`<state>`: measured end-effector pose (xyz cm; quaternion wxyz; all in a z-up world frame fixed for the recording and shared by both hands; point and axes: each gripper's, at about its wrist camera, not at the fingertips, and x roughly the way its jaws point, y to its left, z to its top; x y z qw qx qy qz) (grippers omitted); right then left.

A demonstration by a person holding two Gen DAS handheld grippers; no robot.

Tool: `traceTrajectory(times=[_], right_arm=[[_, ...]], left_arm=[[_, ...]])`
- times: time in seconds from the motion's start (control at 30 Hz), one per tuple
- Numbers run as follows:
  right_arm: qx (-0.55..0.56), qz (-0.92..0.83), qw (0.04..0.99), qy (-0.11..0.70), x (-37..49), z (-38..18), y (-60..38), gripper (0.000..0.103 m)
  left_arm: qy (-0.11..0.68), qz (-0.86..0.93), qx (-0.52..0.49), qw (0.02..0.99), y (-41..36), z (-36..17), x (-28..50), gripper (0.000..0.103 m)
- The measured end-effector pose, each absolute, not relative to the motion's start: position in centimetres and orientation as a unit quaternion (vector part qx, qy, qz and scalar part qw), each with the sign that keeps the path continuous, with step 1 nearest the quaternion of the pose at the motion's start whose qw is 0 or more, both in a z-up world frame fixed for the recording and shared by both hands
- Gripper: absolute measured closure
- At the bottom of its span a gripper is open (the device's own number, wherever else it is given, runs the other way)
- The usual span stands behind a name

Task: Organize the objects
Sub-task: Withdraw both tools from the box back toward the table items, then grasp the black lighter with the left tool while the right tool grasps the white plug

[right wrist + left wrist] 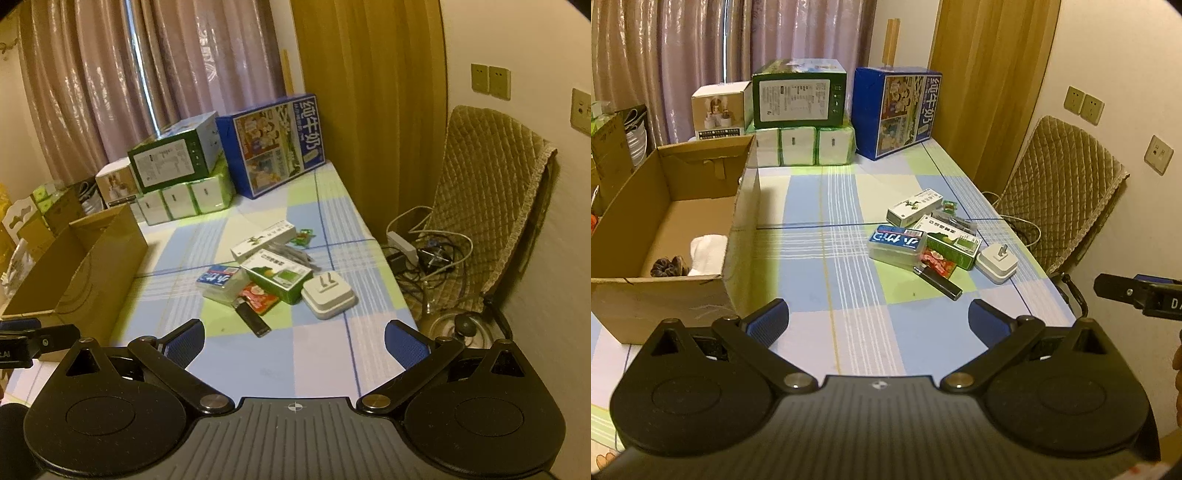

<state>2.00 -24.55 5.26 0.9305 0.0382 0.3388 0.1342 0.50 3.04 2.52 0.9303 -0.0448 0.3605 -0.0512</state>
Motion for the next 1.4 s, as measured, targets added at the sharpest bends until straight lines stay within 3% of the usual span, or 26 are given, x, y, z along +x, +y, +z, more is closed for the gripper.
traceTrajectory(times=[0.63, 1.27, 1.4], right_arm=[[-0.002, 0.154, 0.925, 0.346, 6.8, 3.6, -25.7, 0.002], [-0.069, 0.226, 0.879, 0.413, 20.1, -7.3, -25.5, 0.003], [-0.084, 0.238, 0.874, 0.415, 21.9, -8.6, -24.8, 0.011]], left_arm=[[0.383, -0.051, -0.045, 0.921, 1.0, 0.0, 3.8, 0.001], [0.430, -0.053, -0.035, 0.901, -3.1, -8.0, 12.9, 0.001], [0.430, -0.057, -0.037, 0.900, -3.8, -9.0, 14.3, 0.002]])
